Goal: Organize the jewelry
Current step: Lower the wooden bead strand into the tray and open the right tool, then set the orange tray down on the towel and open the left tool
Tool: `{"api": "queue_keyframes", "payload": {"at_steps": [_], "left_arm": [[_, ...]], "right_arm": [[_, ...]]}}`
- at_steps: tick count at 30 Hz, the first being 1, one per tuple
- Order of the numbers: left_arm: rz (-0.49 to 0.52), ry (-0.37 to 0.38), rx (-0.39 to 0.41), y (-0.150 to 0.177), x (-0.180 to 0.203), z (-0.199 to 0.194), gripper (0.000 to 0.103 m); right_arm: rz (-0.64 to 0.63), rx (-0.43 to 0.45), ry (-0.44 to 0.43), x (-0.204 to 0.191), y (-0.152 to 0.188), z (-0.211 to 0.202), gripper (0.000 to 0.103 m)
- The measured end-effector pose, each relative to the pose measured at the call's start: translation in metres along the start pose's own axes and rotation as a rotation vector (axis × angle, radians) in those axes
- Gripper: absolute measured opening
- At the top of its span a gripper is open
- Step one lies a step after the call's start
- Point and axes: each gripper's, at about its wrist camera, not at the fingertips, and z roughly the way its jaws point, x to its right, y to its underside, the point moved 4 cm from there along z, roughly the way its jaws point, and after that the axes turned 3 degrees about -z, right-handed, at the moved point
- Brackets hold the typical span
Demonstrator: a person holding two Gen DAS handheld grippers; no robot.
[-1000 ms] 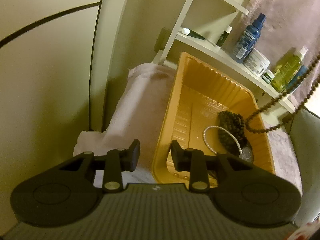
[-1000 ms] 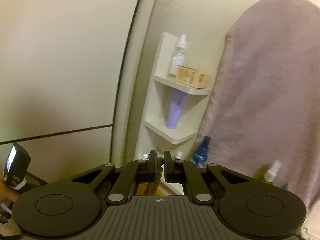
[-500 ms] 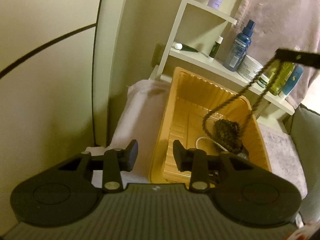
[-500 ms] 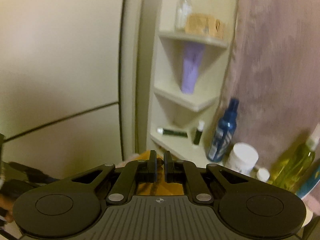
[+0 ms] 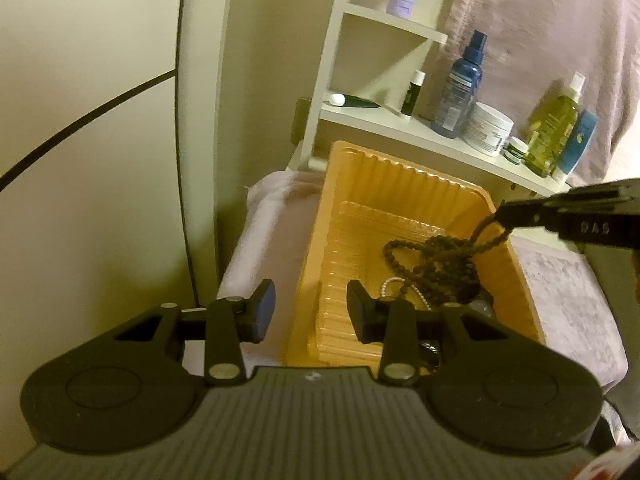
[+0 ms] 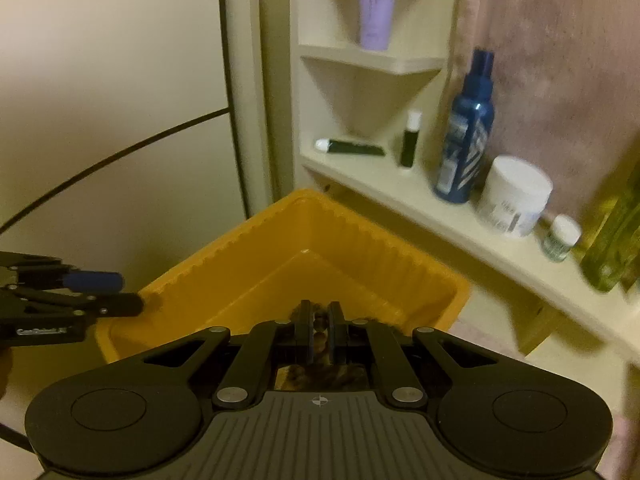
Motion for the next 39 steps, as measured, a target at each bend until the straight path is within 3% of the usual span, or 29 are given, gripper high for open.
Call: {"api": "queue_keyframes", "payload": {"at_steps": [10,12,14,16,21,27,29,39], "left_arm": [[0.012,0.002,0.003,0.0,0.004,-0.001,0.037],[0.012,0.002,0.004,0.0,0.004,-0.002,0.037],[0.015,0.001,0.004,-0.001,0.004,-0.002,0.038],[0.021,0.003,0.004,-0.001,0.005,-0.003,0.038],[0.036,0.005,0.005,-0.001,0.011,-0.004,0.043],[0.072,0.019,0.015,0.0,0.027,-0.006,0.069],[0.081,0.022,0.013,0.002,0.034,-0.007,0.082],[0.13,0.018,0.001,0.019,0.069,-0.013,0.1]], "right_arm": [[0.062,0.013,-0.019,0.009,0.001,0.009,0.007],[0.083,0.024,-0.005,0.015,0.001,0.006,0.013],[0.113,0.034,0.006,0.021,0.005,0.001,0.044],[0.155,0.056,0.011,0.028,0.011,-0.008,0.06],[0.287,0.065,0.025,0.044,0.037,-0.028,0.063],[0.487,0.06,0.045,0.059,0.071,-0.051,0.072],[0.539,0.056,0.048,0.061,0.082,-0.058,0.074],[0.714,0.015,0.085,0.069,0.131,-0.091,0.076]]}}
